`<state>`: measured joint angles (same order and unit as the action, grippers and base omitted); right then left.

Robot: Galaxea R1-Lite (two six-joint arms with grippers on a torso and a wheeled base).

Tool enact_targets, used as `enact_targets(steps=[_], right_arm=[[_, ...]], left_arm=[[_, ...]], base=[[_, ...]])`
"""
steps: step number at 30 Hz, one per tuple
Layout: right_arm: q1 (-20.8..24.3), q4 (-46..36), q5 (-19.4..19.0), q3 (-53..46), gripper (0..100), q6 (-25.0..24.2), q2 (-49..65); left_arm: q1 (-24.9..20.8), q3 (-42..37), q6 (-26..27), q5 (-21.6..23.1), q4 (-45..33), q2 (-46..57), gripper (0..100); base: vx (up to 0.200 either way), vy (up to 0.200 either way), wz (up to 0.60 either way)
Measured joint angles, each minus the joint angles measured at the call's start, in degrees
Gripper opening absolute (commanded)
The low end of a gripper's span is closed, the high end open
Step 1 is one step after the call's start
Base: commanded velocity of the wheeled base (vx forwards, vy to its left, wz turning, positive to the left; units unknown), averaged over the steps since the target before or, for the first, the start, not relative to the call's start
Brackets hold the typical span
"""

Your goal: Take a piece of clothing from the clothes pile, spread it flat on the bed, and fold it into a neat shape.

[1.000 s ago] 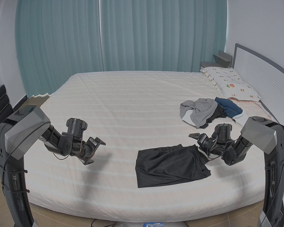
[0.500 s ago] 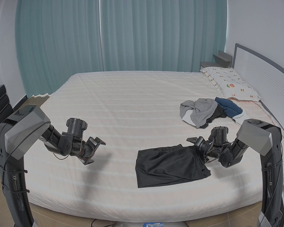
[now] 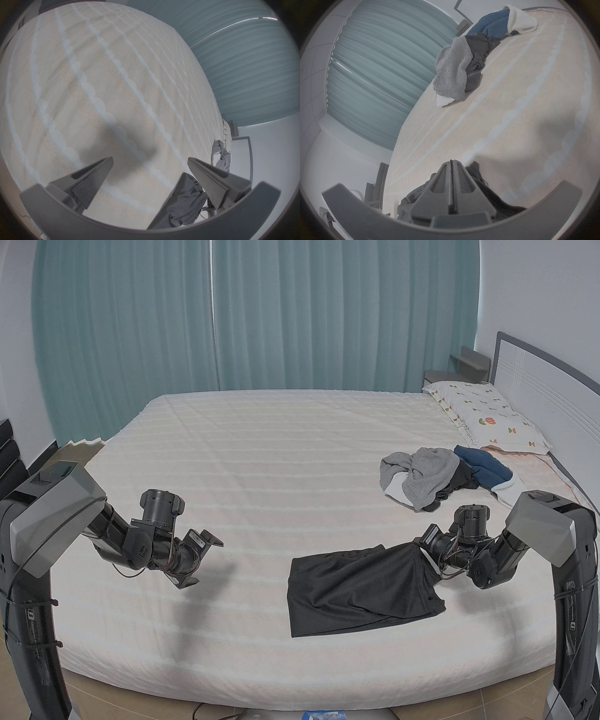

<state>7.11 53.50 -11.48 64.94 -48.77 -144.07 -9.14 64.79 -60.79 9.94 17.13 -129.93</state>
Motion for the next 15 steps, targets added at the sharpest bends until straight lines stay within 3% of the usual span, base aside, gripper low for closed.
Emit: enact_targets(steps=[8,9,15], right_arm=[[-0.8,0.02,-0.09,0.88,0,-0.22,-0.78],[-0.8,-0.02,-0.06,0.93,100,-0.2,-0.83],[-0.66,0.61,0.05,0.39,100,-0.3,-0.39]], left_arm=[[0.0,0.01,0.0,-0.01,-0.02,0.0,100],[0.0,0.01,-0.02,0.0,-0.02,0.0,100],[0.0,0.09,-0.05,-0.01,-0.02,0.0,100]], base=[[0.0,0.0,0.0],[0.0,0.0,0.0],[0.0,0.0,0.0]])
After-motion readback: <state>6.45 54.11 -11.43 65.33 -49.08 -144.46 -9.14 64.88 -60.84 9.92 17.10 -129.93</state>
